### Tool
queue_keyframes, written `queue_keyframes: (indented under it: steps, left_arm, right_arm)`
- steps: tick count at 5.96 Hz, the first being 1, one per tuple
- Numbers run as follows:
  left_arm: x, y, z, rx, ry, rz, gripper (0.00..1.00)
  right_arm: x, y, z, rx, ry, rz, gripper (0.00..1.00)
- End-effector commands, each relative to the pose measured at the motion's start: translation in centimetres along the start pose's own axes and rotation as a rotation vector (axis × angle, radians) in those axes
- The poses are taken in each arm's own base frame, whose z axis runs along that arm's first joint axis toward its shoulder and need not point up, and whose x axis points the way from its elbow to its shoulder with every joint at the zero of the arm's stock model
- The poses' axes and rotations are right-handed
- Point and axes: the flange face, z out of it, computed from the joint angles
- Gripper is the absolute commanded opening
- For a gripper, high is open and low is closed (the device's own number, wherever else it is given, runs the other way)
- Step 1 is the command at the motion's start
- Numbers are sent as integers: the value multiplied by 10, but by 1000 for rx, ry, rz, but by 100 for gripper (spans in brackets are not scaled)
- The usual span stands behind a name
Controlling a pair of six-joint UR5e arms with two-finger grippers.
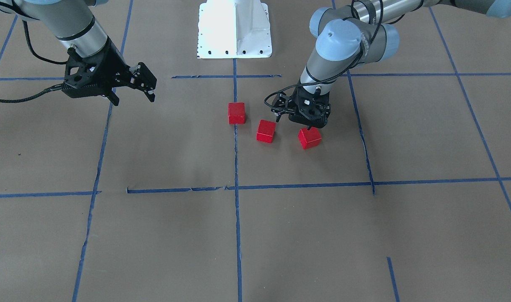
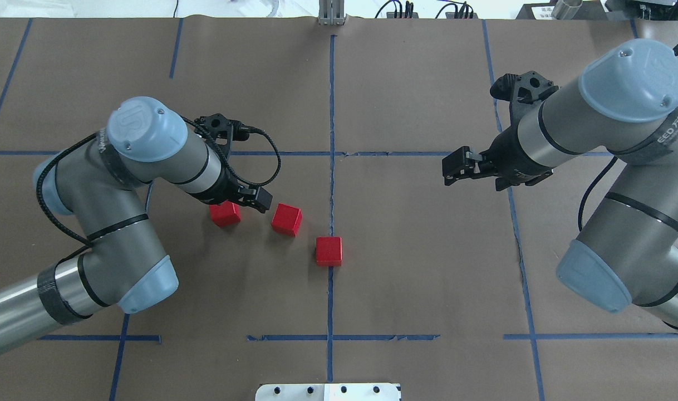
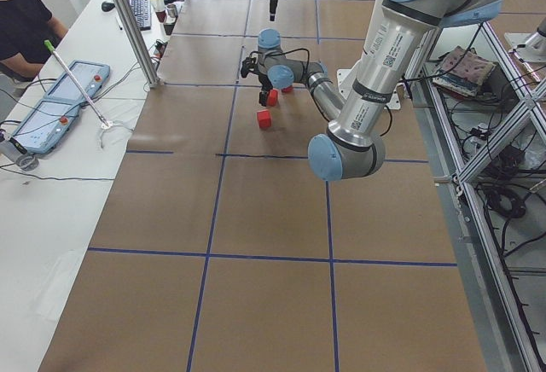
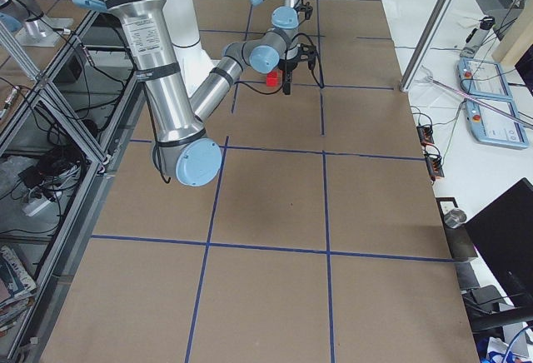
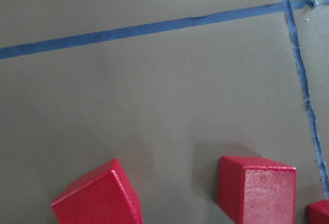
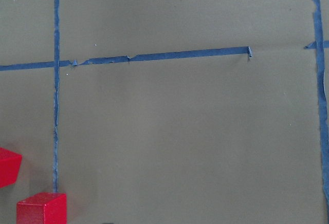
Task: Form red blocks into L shape at center
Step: 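Move the left gripper to the nearer red cube while the right arm withdraws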
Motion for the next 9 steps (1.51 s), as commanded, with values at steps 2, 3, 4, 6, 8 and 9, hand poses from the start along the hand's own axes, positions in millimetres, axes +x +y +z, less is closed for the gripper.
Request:
queue_keyframes:
  steps: [2, 3, 4, 6, 8, 9]
  left_arm:
    - [56, -12, 14, 2, -104, -2, 100]
    - [60, -14, 28, -12, -114, -2, 100]
    - [58, -16, 35, -17, -123, -7, 100]
    - [70, -14, 47, -35, -128, -6, 99]
    - [74, -8, 52, -43, -128, -20, 87]
    - [74, -8, 53, -44, -129, -19, 78]
  right_arm:
    - [2, 2, 11, -12, 16, 2, 100]
    - [0, 3, 12, -14, 15, -1, 100]
    - [0, 4, 14, -16, 18, -3, 100]
    - [0, 5, 15, -18, 20, -2, 100]
    - [0, 4, 18, -20, 22, -2, 100]
    - [1, 3, 20, -23, 27, 1, 100]
